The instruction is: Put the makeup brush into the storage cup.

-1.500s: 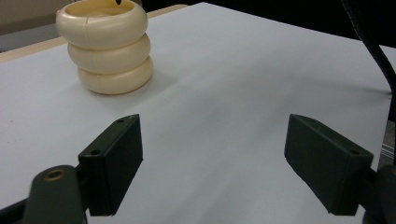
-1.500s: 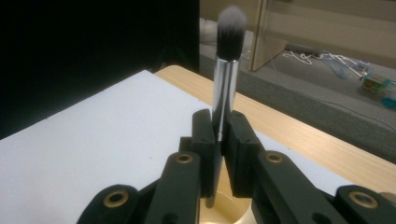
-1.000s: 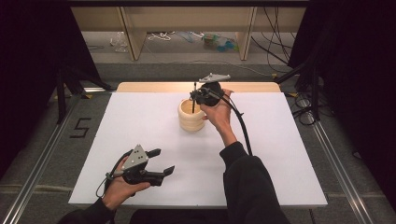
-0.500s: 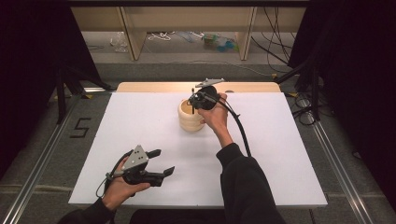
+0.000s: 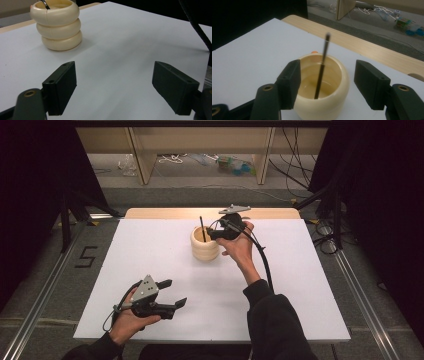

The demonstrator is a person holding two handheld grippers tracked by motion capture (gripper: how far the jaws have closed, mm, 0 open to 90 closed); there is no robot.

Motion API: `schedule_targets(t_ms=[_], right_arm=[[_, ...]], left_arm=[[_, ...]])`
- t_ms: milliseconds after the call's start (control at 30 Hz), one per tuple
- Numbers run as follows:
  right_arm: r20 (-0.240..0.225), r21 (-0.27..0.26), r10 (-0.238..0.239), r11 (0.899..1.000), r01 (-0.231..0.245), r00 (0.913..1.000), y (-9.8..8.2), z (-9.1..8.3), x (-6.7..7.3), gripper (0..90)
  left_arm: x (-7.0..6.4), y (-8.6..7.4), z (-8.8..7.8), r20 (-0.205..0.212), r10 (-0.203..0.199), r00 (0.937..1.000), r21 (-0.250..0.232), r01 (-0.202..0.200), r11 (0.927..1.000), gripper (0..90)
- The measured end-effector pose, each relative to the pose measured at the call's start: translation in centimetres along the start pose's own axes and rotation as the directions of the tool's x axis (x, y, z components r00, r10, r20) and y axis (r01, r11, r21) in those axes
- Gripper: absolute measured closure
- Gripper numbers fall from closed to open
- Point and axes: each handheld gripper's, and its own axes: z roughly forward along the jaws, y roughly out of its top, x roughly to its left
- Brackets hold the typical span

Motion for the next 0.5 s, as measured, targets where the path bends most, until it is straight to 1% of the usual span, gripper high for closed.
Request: schedule_targets(t_ms=[33, 67, 100, 133, 167, 200, 233, 267, 300, 333, 367, 400, 433, 467, 500], right_arm=[[0.0, -0.011, 0.004, 1.0, -0.004, 1.0, -0.1, -0.5, -0.1, 37.7], [0.006, -0.028, -0.004, 1.0, 0.004, 1.0, -0.2, -0.9, -0.2, 36.9], [-0.006, -0.03, 0.007, 1.0, -0.007, 1.0, -0.3, -1.4, -0.3, 35.9], [-0.009, -0.046, 0.001, 0.999, -0.001, 1.0, -0.5, -1.8, -0.4, 35.8], [-0.009, -0.055, -0.012, 0.998, 0.012, 0.9999, -0.7, -2.2, -0.5, 35.3], [-0.006, -0.068, -0.023, 0.997, 0.022, 0.9997, -0.9, -2.5, -0.6, 34.4], [-0.008, -0.067, -0.015, 0.998, 0.015, 0.9998, -1.1, -2.9, -0.6, 33.8], [-0.01, -0.081, -0.028, 0.996, 0.027, 0.9996, -1.4, -3.3, -0.8, 33.7], [-0.015, -0.084, -0.024, 0.996, 0.022, 0.9996, -1.6, -3.8, -0.8, 33.5], [-0.009, -0.104, -0.021, 0.994, 0.02, 0.9997, -2.0, -4.2, -0.8, 32.9], [-0.02, -0.108, -0.019, 0.994, 0.016, 0.9996, -2.2, -4.6, -0.9, 32.2], [-0.017, -0.113, -0.023, 0.993, 0.021, 0.9996, -2.5, -5.1, -0.9, 31.0], [-0.019, -0.114, -0.033, 0.993, 0.031, 0.9993, -2.7, -5.5, -0.9, 30.2], [-0.015, -0.113, -0.036, 0.993, 0.034, 0.9992, -2.9, -5.9, -0.8, 30.0], [-0.016, -0.116, -0.045, 0.992, 0.043, 0.9989, -3.2, -6.4, -0.7, 29.7]], left_arm=[[0.1, 0.0, 0.0, 0.0, 0.011, 0.9999, 0.002, -0.011, 0.9999, 19.6], [0.1, 0.1, 0.0, 0.002, 0.019, 0.9998, 0.001, -0.019, 0.9998, 19.6], [0.0, 0.1, 0.0, -0.004, -0.004, 1.0, -0.006, 0.004, 1.0, 19.6], [0.1, 0.1, 0.0, -0.008, 0.007, 0.9999, -0.005, -0.007, 1.0, 19.6], [0.1, 0.0, 0.0, -0.005, 0.007, 1.0, -0.002, -0.007, 1.0, 19.6], [0.2, 0.1, -0.1, -0.022, 0.028, 0.9994, -0.007, -0.028, 0.9996, 19.6], [0.2, 0.1, -0.1, -0.015, 0.018, 0.9997, -0.004, -0.018, 0.9998, 19.6], [0.2, 0.1, -0.1, -0.011, 0.006, 0.9999, -0.002, -0.006, 1.0, 19.6], [0.2, 0.1, -0.2, -0.017, -0.006, 0.9998, -0.003, 0.006, 1.0, 19.6], [0.2, 0.1, -0.2, -0.022, -0.008, 0.9997, -0.001, 0.008, 1.0, 19.6], [0.1, 0.1, -0.2, -0.006, -0.023, 0.9997, -0.004, 0.023, 0.9997, 19.6], [0.3, 0.1, -0.2, -0.016, -0.001, 0.9999, -0.004, 0.001, 1.0, 19.6], [0.3, 0.1, -0.2, -0.013, 0.002, 0.9999, -0.005, -0.002, 1.0, 19.6], [0.3, 0.1, -0.2, -0.023, -0.006, 0.9997, -0.005, 0.006, 1.0, 19.6], [0.3, 0.1, -0.3, -0.024, -0.008, 0.9997, -0.009, 0.008, 0.9999, 19.5]])
